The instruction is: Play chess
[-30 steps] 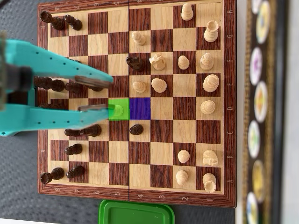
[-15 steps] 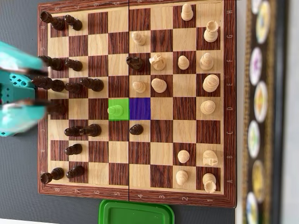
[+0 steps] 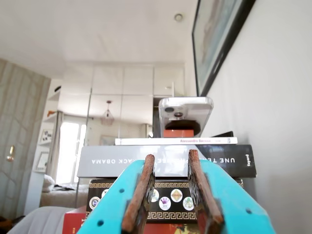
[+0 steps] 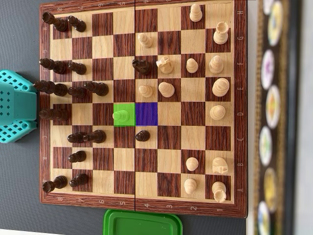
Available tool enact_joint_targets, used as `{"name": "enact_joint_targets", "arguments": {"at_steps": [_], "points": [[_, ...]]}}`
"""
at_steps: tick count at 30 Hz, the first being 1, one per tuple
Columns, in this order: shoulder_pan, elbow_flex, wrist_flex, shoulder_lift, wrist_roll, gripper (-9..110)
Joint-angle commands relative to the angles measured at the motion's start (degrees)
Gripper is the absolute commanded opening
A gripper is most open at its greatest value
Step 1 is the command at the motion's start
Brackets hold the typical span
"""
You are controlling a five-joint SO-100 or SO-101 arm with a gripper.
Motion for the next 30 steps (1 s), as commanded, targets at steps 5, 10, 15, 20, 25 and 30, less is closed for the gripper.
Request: {"name": "enact_joint_targets", "arguments": {"at_steps": [5,10,15,20,25,30], "points": [[0.26,1.14,-10.55,0.53,-0.18,12],[0.0,1.14,-19.42,0.53,-0.18,12],[0.44,1.14,-29.36,0.53,-0.09,11],[0.44,1.14,-37.35,0.53,-0.09,11],[0.53,1.14,-45.18,0.53,-0.09,11],[0.53,1.14,-51.59,0.53,-0.09,12]]}}
